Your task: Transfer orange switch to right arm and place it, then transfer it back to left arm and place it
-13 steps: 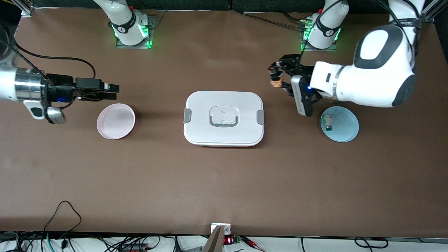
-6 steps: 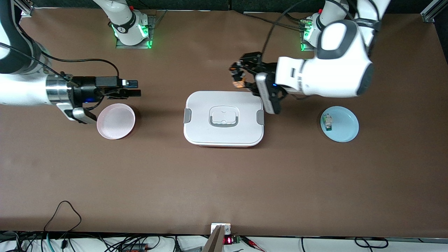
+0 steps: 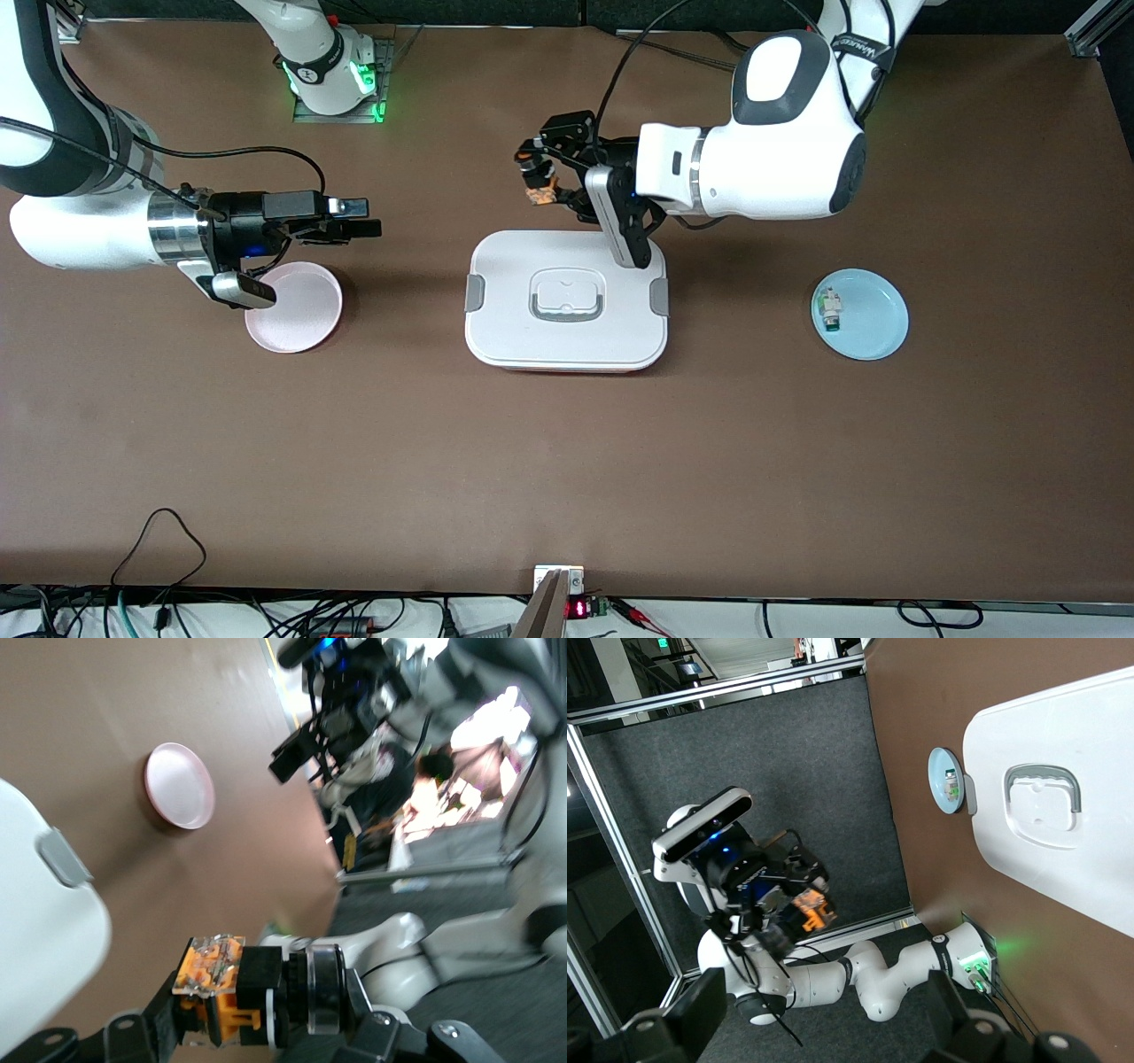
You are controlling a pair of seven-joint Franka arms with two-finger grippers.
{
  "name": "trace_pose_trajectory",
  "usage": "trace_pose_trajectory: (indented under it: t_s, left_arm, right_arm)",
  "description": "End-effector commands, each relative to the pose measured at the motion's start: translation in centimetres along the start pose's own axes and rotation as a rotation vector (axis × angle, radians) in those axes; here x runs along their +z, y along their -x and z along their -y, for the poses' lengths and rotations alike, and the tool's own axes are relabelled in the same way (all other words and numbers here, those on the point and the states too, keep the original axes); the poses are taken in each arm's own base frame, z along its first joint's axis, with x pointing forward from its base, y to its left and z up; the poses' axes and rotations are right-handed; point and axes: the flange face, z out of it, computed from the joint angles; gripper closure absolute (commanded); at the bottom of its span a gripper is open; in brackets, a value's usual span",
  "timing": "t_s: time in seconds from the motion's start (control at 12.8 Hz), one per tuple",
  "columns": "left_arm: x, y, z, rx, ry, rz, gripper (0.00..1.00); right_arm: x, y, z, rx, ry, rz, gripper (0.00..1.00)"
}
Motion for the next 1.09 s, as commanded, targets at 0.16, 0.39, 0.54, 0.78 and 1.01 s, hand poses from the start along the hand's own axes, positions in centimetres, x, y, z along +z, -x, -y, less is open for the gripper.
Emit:
trace_pose_trajectory:
  t_s: [0.16,0.39,0.54,0.78,1.01]
  left_arm:
    - [-1.9,-3.4,-0.6,-0.721,0.114,-0.031,0.89]
    - [-1.0,-5.8,0.8,-1.173,0.181,0.01,0.89]
    - [-0.6,-7.4,2.6,-1.44,0.29,0.077,0.89]
    - [0.9,-8.3,3.6,-1.681,0.388,0.092,0.89]
    - [3.6,-8.2,2.5,-1.741,0.428,0.096,0.89]
  right_arm:
    - [1.3,0.2,0.0,-0.004,-0.017,-0.018,0.0]
    - [1.7,0.3,0.6,0.02,-0.049,-0.021,0.0]
    - [2.1,0.3,0.6,0.021,-0.05,-0.016,0.0]
    - [2.0,0.2,1.0,0.023,-0.087,-0.027,0.0]
    - [2.2,-0.1,1.3,0.028,-0.121,-0.049,0.0]
